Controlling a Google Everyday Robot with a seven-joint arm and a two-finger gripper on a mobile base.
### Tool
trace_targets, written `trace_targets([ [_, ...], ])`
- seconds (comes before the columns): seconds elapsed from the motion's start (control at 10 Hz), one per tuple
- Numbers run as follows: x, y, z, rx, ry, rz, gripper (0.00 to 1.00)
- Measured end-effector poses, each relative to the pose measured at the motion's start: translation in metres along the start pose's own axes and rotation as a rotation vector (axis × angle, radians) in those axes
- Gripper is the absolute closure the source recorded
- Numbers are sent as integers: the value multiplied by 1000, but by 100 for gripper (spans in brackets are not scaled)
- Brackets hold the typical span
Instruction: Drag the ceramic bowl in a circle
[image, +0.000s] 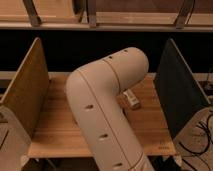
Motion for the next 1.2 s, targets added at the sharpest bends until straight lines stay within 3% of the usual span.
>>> trace_targets([
  [0.5,5,-69,-8,123,16,117,100],
  [0.7,-9,-77,-1,150,21,143,100],
  [1.0,-41,-55,13,162,13,106,100],
  [1.2,-47,-20,15,135,10,36,100],
])
